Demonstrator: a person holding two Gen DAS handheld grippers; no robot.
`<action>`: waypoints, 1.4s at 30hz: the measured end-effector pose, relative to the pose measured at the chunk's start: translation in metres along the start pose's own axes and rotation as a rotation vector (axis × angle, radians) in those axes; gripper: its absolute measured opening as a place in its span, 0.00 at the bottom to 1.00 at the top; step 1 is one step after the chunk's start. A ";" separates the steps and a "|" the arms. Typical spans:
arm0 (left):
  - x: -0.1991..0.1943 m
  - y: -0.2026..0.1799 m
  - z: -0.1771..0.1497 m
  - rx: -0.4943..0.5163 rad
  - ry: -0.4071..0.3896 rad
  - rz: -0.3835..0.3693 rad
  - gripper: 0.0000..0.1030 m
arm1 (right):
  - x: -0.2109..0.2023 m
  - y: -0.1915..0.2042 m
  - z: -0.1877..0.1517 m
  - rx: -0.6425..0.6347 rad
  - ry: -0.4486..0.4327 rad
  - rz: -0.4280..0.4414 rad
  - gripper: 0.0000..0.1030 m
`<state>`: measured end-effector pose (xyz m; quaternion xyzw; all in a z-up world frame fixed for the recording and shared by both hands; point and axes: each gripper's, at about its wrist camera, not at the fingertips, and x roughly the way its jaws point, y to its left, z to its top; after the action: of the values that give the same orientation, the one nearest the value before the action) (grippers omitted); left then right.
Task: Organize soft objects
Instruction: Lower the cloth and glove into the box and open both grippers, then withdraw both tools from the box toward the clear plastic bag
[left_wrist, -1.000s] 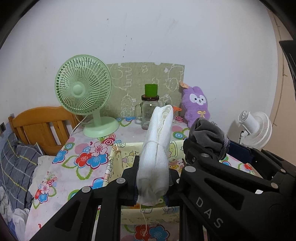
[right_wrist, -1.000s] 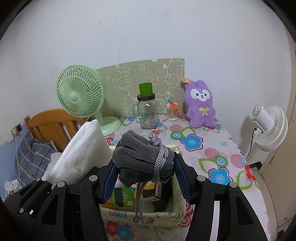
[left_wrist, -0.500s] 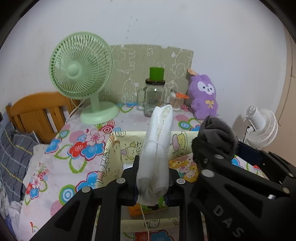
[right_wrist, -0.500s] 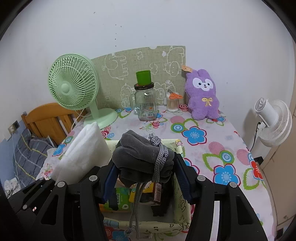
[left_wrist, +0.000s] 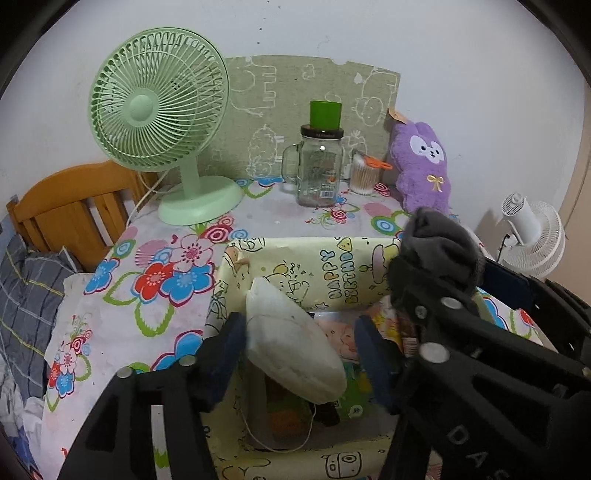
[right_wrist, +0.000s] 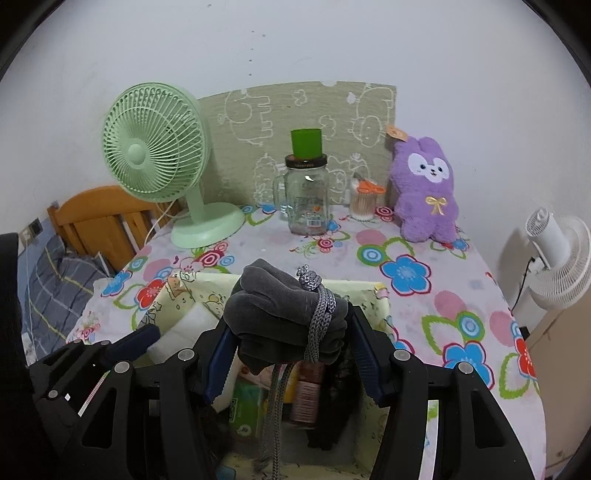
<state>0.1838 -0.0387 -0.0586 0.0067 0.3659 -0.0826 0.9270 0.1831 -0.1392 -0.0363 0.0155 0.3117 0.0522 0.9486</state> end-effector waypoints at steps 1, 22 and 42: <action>-0.001 0.000 0.000 0.003 -0.001 -0.006 0.67 | 0.001 0.001 0.000 -0.003 -0.001 0.003 0.59; -0.009 -0.002 0.002 0.029 -0.029 -0.019 0.81 | 0.008 0.004 0.004 -0.012 -0.010 0.034 0.89; -0.056 -0.022 -0.010 0.050 -0.097 -0.025 0.93 | -0.054 -0.010 -0.008 0.022 -0.061 0.000 0.94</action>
<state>0.1336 -0.0517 -0.0270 0.0212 0.3186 -0.1036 0.9420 0.1359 -0.1555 -0.0111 0.0275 0.2830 0.0482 0.9575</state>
